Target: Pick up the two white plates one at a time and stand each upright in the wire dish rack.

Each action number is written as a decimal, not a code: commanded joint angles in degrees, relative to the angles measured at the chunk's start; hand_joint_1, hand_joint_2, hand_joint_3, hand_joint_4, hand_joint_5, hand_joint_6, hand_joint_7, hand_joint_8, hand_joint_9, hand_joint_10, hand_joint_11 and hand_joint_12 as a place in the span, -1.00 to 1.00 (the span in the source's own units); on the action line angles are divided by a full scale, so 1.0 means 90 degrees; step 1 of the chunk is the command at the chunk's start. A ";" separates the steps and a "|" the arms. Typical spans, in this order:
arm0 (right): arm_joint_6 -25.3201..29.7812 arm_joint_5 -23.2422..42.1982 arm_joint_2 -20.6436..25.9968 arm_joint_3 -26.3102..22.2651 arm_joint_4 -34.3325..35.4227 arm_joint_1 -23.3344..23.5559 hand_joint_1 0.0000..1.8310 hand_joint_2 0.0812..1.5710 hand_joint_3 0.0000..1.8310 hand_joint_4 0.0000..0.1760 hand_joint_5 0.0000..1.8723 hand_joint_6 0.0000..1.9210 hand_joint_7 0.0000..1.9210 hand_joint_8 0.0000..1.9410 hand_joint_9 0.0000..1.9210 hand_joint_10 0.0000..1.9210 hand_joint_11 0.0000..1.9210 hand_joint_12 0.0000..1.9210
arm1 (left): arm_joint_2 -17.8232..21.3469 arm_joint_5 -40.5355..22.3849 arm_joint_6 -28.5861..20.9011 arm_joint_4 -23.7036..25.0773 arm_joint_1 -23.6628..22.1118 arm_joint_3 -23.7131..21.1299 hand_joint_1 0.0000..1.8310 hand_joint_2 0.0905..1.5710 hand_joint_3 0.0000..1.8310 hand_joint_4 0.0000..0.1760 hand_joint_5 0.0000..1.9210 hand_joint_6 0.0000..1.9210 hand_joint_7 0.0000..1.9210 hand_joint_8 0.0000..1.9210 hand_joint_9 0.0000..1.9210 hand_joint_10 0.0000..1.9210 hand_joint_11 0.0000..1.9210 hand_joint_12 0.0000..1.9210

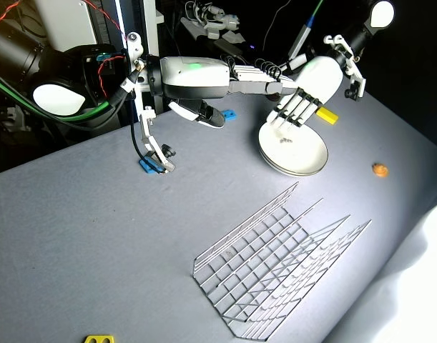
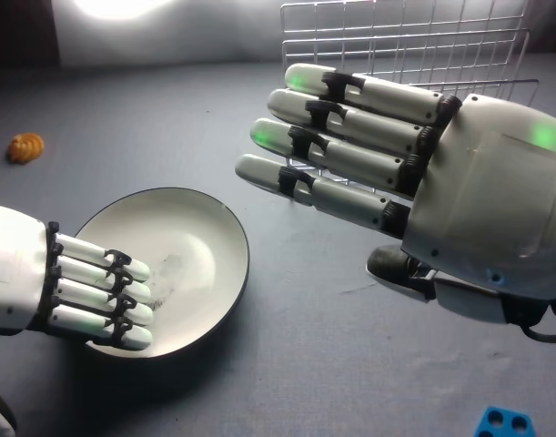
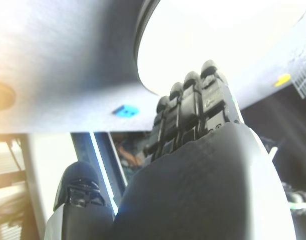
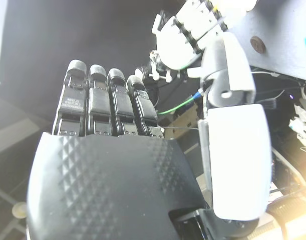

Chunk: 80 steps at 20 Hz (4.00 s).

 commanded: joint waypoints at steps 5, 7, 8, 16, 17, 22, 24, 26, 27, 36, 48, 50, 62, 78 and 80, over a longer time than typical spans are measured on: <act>-0.0013 0.0948 0.0035 -0.0021 -0.0056 0.0041 -0.01 0.42 -1.00 -1.00 -1.00 -1.00 -1.00 -1.00 -1.00 -1.00 -1.00 -0.75 | -0.0035 -0.0090 -0.0010 -0.0376 -0.0011 0.0116 -1.00 0.39 -1.00 -1.00 -0.95 -0.99 -0.93 -0.99 -0.95 -0.99 -0.97 -0.98; -0.0013 0.0960 0.0038 -0.0021 -0.0074 0.0039 -0.03 0.44 -0.99 -1.00 -1.00 -1.00 -1.00 -1.00 -1.00 -1.00 -1.00 -0.78 | -0.0072 -0.0021 -0.0059 -0.0388 -0.0007 0.0216 -1.00 0.39 -1.00 -1.00 -0.96 -1.00 -0.94 -0.99 -0.95 -0.99 -0.98 -0.98; -0.0013 0.0960 0.0039 -0.0021 -0.0086 0.0036 -0.07 0.45 -0.99 -1.00 -1.00 -1.00 -1.00 -1.00 -1.00 -1.00 -1.00 -0.83 | -0.0087 0.0002 -0.0091 -0.0391 -0.0007 0.0257 -1.00 0.39 -1.00 -1.00 -0.97 -1.00 -0.94 -1.00 -0.96 -1.00 -0.98 -0.98; -0.0012 0.1014 0.0040 -0.0021 -0.0284 -0.0035 -0.02 0.39 -1.00 -1.00 -1.00 -1.00 -1.00 -1.00 -1.00 -1.00 -1.00 -0.74 | -0.0172 0.0046 -0.0277 -0.0422 -0.0003 0.0659 -1.00 0.39 -1.00 -1.00 -0.95 -0.99 -0.93 -0.99 -0.95 -0.99 -0.96 -0.97; -0.0012 0.1017 0.0040 -0.0021 -0.0303 -0.0046 -0.08 0.42 -1.00 -1.00 -1.00 -1.00 -1.00 -1.00 -1.00 -1.00 -1.00 -0.82 | -0.0177 0.0046 -0.0291 -0.0422 0.0005 0.0692 -1.00 0.39 -1.00 -1.00 -0.96 -1.00 -0.94 -1.00 -0.95 -1.00 -0.97 -0.97; -0.0013 0.0914 0.0064 -0.0018 -0.0305 -0.0046 -0.08 0.41 -1.00 -1.00 -1.00 -1.00 -1.00 -1.00 -1.00 -1.00 -1.00 -0.77 | -0.0231 0.0011 -0.0296 -0.0419 0.0045 0.0822 -1.00 0.39 -1.00 -1.00 -0.93 -0.99 -0.91 -0.99 -0.93 -0.99 -0.95 -0.96; -0.0018 0.0732 0.0073 0.0011 -0.0305 -0.0038 -0.12 0.41 -1.00 -1.00 -1.00 -1.00 -1.00 -1.00 -1.00 -1.00 -1.00 -0.79 | -0.0259 -0.0003 -0.0296 -0.0417 0.0082 0.0884 -1.00 0.40 -1.00 -1.00 -0.94 -0.99 -0.92 -1.00 -0.94 -1.00 -0.96 -0.96; -0.0022 0.0703 0.0071 0.0061 -0.0305 -0.0038 -0.11 0.42 -1.00 -1.00 -1.00 -1.00 -1.00 -1.00 -1.00 -1.00 -1.00 -0.82 | -0.0294 -0.0017 -0.0296 -0.0414 0.0138 0.0929 -1.00 0.39 -1.00 -1.00 -0.93 -0.99 -0.92 -1.00 -0.93 -0.99 -0.94 -0.95; -0.0025 0.0681 0.0070 0.0077 -0.0305 -0.0038 -0.11 0.43 -1.00 -1.00 -1.00 -1.00 -1.00 -1.00 -1.00 -1.00 -1.00 -0.82 | -0.0299 -0.0017 -0.0296 -0.0411 0.0147 0.0931 -1.00 0.40 -1.00 -1.00 -0.93 -0.99 -0.92 -1.00 -0.93 -0.99 -0.94 -0.95; -0.0030 0.0149 0.0063 0.0254 -0.0307 -0.0043 -0.12 0.42 -1.00 -1.00 -1.00 -1.00 -1.00 -1.00 -1.00 -1.00 -1.00 -0.69 | -0.0405 0.0097 -0.0164 -0.0305 0.0255 0.0972 -1.00 0.39 -1.00 -1.00 -0.93 -0.99 -0.92 -1.00 -0.94 -1.00 -0.96 -0.94; -0.0088 -0.0442 -0.0387 0.0505 -0.0603 -0.0048 -0.09 0.41 -1.00 -1.00 -1.00 -1.00 -1.00 -1.00 -1.00 -1.00 -1.00 -0.64 | -0.0653 0.0389 -0.0129 -0.0432 0.0199 0.0287 -1.00 0.40 -1.00 -1.00 -0.93 -1.00 -0.91 -0.99 -0.92 -0.99 -0.96 -0.91; -0.0134 -0.0501 -0.0533 0.0611 -0.0645 -0.0008 -0.11 0.43 -1.00 -1.00 -1.00 -1.00 -1.00 -1.00 -1.00 -1.00 -1.00 -0.63 | -0.0758 0.0468 -0.0128 -0.0433 0.0168 0.0274 -1.00 0.40 -1.00 -1.00 -0.93 -1.00 -0.90 -0.99 -0.92 -0.99 -0.97 -0.91; -0.0423 -0.0709 -0.1341 0.1254 -0.0376 0.0166 -0.11 0.49 -0.99 -1.00 -1.00 -1.00 -1.00 -1.00 -1.00 -1.00 -1.00 -0.67 | -0.1004 0.0563 -0.0099 -0.0527 0.0114 0.0394 -1.00 0.39 -1.00 -1.00 -0.93 -1.00 -0.91 -1.00 -0.93 -1.00 -1.00 -0.83; -0.0499 -0.0709 -0.2525 0.2348 -0.0076 0.0375 0.04 0.45 -1.00 -1.00 -0.87 -0.98 -0.88 -0.99 -0.88 -0.96 -1.00 -0.15 | -0.1085 0.0542 -0.0158 -0.0715 0.0080 0.0547 -1.00 0.40 -1.00 -1.00 -0.91 -1.00 -0.90 -1.00 -0.91 -1.00 -1.00 -0.77; -0.0498 -0.0688 -0.2633 0.2490 0.0002 0.0429 -0.01 0.47 -1.00 -1.00 -0.88 -0.99 -0.86 -0.99 -0.85 -0.96 -1.00 -0.08 | -0.1085 0.0542 -0.0167 -0.0716 0.0077 0.0547 -1.00 0.40 -1.00 -1.00 -0.93 -1.00 -0.91 -1.00 -0.92 -1.00 -1.00 -0.78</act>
